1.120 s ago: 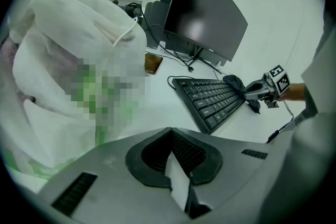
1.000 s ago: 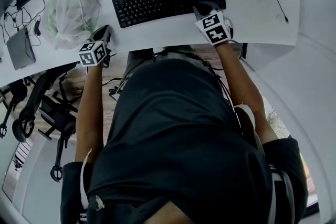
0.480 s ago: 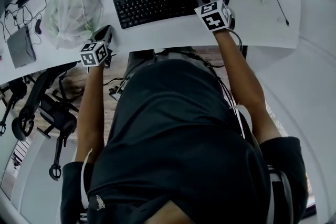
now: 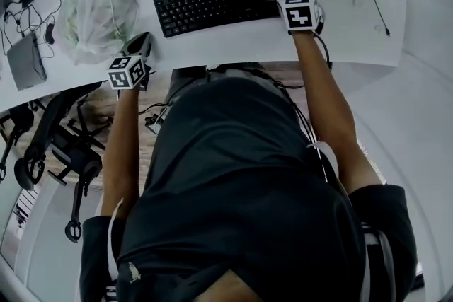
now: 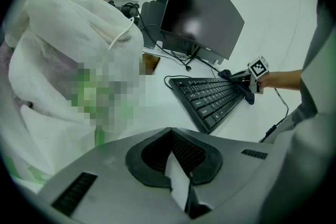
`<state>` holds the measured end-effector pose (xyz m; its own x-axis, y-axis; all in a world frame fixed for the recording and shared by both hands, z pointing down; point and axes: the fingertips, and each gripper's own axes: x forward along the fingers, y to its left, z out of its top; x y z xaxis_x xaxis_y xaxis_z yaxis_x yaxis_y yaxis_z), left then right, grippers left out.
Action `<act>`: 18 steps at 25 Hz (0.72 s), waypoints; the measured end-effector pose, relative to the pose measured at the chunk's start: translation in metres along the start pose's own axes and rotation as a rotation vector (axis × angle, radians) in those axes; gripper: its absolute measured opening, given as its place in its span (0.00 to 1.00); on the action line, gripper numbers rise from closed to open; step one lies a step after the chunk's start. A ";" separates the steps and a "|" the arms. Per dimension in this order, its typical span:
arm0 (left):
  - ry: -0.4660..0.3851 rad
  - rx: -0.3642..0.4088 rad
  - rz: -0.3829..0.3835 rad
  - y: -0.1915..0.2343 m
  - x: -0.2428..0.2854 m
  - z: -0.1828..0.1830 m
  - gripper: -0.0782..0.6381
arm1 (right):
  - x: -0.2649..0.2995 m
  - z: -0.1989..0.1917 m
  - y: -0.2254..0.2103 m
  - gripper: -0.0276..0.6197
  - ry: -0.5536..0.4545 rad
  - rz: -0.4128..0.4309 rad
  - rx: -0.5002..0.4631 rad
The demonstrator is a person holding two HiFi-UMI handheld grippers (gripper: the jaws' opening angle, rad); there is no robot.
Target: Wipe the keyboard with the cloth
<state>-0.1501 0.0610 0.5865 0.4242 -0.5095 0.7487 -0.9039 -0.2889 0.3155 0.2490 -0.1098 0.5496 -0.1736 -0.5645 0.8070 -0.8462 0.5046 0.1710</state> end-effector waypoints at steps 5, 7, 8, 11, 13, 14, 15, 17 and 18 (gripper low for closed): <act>0.007 -0.010 -0.015 -0.002 0.001 0.000 0.12 | 0.006 0.036 0.102 0.08 -0.056 0.202 -0.166; 0.008 -0.011 -0.016 -0.002 0.001 0.001 0.12 | 0.004 0.038 0.110 0.08 -0.056 0.254 -0.173; 0.008 -0.010 -0.017 -0.003 0.001 0.001 0.12 | 0.002 0.037 0.105 0.08 -0.056 0.275 -0.159; 0.011 0.009 -0.023 -0.003 0.002 0.002 0.12 | -0.004 0.025 0.055 0.08 -0.023 0.194 -0.079; 0.011 0.033 -0.025 -0.003 0.001 0.002 0.12 | -0.005 0.015 0.031 0.08 0.003 0.124 -0.028; 0.010 0.043 -0.024 -0.003 0.001 0.001 0.12 | -0.004 0.014 0.033 0.08 0.008 0.122 -0.012; 0.010 0.053 -0.024 -0.003 0.000 0.001 0.12 | -0.003 0.016 0.045 0.08 0.009 0.138 -0.010; 0.011 0.064 -0.025 -0.004 0.000 0.001 0.12 | 0.001 0.027 0.082 0.08 -0.001 0.188 -0.037; 0.012 0.064 -0.028 -0.004 0.001 0.001 0.12 | 0.003 0.034 0.103 0.08 -0.012 0.220 -0.052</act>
<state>-0.1461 0.0609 0.5848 0.4479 -0.4910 0.7472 -0.8863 -0.3540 0.2986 0.1439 -0.0814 0.5502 -0.3574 -0.4443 0.8215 -0.7605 0.6491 0.0202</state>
